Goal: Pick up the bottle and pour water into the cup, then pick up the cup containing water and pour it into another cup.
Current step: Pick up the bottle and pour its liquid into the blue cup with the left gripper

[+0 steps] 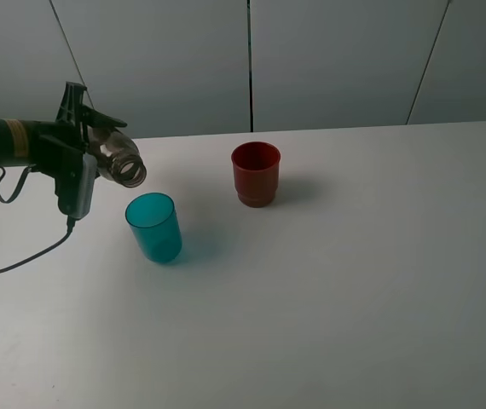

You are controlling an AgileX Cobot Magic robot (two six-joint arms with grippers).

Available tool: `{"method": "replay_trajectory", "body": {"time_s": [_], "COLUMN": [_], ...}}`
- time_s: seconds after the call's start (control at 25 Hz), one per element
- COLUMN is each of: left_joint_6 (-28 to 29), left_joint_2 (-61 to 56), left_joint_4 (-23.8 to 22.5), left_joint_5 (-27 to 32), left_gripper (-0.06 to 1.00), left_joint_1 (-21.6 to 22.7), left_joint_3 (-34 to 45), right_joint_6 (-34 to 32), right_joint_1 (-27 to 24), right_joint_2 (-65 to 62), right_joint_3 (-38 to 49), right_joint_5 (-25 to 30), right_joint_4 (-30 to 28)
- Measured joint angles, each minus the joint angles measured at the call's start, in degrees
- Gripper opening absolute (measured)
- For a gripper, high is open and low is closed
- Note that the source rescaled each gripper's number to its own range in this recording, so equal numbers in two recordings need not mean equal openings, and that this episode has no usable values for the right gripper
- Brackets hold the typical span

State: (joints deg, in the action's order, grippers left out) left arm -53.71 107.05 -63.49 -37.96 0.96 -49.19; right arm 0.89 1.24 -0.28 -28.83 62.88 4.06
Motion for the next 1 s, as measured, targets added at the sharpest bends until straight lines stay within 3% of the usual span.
{"method": "replay_trajectory", "body": {"time_s": [1.0], "left_joint_6": [-8.09], "left_joint_2": [0.00], "left_joint_4": [0.42], "left_joint_5": [-2.46], "left_gripper": [0.02], "left_joint_1": [-0.80], "left_joint_3": [-0.08], "right_joint_6": [0.00], "right_joint_1": [0.00], "right_joint_2": [0.00], "right_joint_3": [0.00], "right_joint_5": [0.00], "right_joint_4": [0.00]}}
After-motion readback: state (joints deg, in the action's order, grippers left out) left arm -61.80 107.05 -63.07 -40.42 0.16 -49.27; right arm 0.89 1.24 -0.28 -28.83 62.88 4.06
